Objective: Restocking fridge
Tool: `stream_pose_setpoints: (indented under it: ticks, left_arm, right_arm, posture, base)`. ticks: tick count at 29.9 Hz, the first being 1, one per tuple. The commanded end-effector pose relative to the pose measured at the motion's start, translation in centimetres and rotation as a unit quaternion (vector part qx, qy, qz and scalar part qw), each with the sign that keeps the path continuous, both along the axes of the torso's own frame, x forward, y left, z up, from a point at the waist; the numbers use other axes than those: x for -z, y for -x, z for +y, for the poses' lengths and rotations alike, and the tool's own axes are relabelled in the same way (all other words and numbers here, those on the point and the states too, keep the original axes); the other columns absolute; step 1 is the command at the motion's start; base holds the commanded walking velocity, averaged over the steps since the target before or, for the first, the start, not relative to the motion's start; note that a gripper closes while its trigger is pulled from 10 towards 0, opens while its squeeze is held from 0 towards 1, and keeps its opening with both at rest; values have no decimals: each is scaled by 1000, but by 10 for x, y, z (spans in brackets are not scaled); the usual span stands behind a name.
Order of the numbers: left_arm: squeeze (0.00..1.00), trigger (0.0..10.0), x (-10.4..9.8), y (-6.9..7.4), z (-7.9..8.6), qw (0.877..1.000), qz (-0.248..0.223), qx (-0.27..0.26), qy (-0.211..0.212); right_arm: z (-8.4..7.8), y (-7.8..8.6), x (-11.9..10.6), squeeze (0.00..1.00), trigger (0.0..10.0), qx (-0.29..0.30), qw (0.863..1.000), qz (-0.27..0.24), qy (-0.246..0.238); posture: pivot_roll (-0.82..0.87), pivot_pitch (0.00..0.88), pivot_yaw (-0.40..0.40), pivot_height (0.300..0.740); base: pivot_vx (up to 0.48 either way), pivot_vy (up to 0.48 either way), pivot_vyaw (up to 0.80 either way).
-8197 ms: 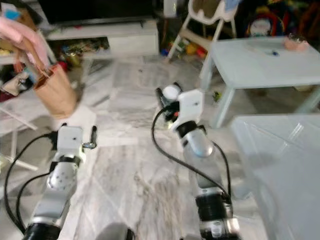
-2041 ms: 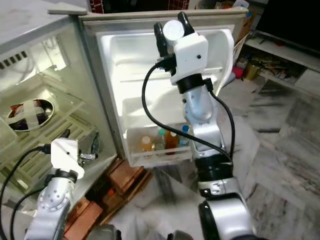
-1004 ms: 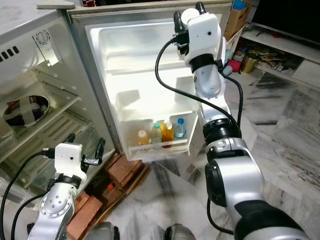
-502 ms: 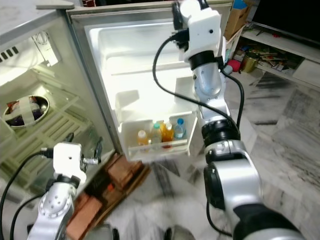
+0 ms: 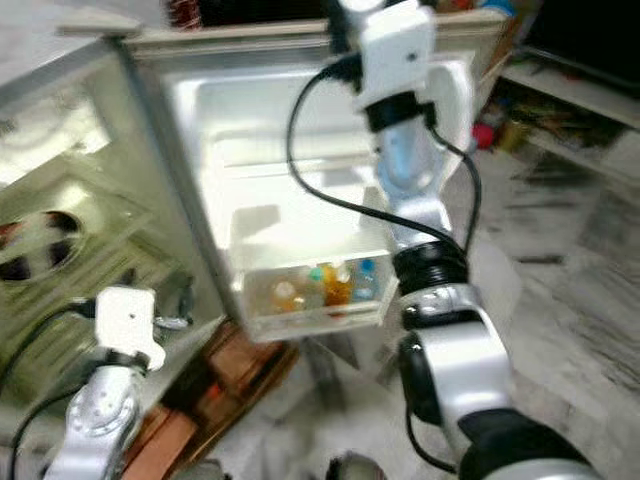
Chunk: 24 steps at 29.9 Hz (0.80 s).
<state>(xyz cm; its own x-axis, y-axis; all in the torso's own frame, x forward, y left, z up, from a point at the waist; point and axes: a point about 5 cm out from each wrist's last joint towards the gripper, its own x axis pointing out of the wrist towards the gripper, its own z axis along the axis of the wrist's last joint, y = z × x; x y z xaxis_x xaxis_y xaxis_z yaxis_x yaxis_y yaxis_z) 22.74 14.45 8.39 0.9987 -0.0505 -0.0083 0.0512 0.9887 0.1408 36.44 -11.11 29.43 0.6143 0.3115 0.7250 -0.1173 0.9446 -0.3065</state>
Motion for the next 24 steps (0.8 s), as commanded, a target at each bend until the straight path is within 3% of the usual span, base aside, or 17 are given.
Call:
stream_pose_setpoints:
  ticks: [1,9,13,20,24]
  left_arm:
    - [0,10000,5,6,6,1000,13,-6,-11]
    - [0,10000,5,7,6,1000,14,-10,-12]
    - [0,10000,3,7,6,1000,11,-12,-12]
    - [0,10000,1,15,8,1000,14,-13,-19]
    - [0,10000,2,18,10,999,18,-14,-23]
  right_arm:
    - [0,-5,3,0,10000,6,1000,21,-8]
    - [-2,-7,10,0,10000,16,999,36,-15]
    - [-9,-13,30,0,10000,33,996,76,-33]
    - [-7,-19,55,0,10000,63,990,120,-32]
    - [-12,-22,83,0,10000,82,977,187,-55]
  posture:
    - [164,54,-14,740]
    - [171,55,-16,740]
    - [191,64,-8,740]
    - [232,97,8,740]
    - [240,97,7,740]
  base:
    - [0,0,0]
    - [0,0,0]
    - [0,0,0]
    - [0,0,0]
    - [0,0,0]
